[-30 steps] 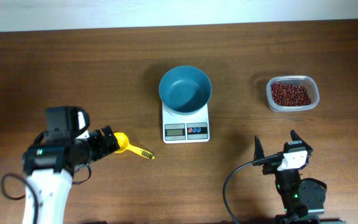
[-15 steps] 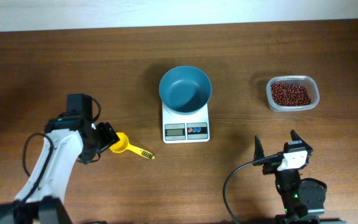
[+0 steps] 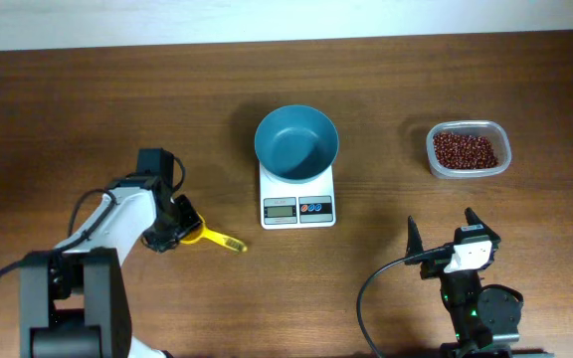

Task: Scoop item into bowl and weigh 50g on scale
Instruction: 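Lift the yellow scoop with the left gripper, turning it inward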

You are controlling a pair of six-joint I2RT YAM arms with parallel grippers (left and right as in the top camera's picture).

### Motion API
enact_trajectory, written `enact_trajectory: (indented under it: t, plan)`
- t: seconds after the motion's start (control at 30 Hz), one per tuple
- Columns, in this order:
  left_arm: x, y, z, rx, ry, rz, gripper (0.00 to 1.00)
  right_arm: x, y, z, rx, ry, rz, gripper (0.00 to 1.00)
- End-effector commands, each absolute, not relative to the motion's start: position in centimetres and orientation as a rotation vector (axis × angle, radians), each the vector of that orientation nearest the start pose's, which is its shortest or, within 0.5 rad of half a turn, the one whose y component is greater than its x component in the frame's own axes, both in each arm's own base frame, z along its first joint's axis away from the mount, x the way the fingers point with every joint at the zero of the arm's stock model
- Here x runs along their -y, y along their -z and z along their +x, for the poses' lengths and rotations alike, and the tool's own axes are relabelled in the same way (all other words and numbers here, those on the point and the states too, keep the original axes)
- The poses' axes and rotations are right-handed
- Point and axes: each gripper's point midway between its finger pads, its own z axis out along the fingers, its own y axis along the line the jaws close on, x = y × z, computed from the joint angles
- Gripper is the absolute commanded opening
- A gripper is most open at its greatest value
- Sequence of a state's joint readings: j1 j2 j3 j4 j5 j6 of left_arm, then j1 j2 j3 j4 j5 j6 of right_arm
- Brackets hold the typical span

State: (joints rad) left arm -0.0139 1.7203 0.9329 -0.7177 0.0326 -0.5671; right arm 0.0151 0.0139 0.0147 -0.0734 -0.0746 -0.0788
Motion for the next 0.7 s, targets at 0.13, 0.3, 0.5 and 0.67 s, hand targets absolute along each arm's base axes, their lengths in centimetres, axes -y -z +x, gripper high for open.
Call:
enact_trajectory:
  t: [0.13,0.3,0.5,0.67]
  plan:
    - [0.6,0.5,29.0,-2.965,0.043,-0.854,0.00,-1.8,-15.6,24.6,-1.641,-0.018,-0.134,0.99]
    - [0.6,-2.4,29.5,-2.936,0.057,-0.845,0.00,-1.8,-15.6,24.6,-1.641,-0.018,-0.134,0.99]
    - [0.6,-10.2,27.7,-2.867,0.089,-0.824,0.00,-1.8,-15.6,24.6,-1.641,-0.018,-0.134,0.99]
    - [2.0,-16.9,24.9,-2.713,0.265,-0.693,0.00,-1.8,-15.6,24.6,-1.641,-0.018,-0.134,0.99]
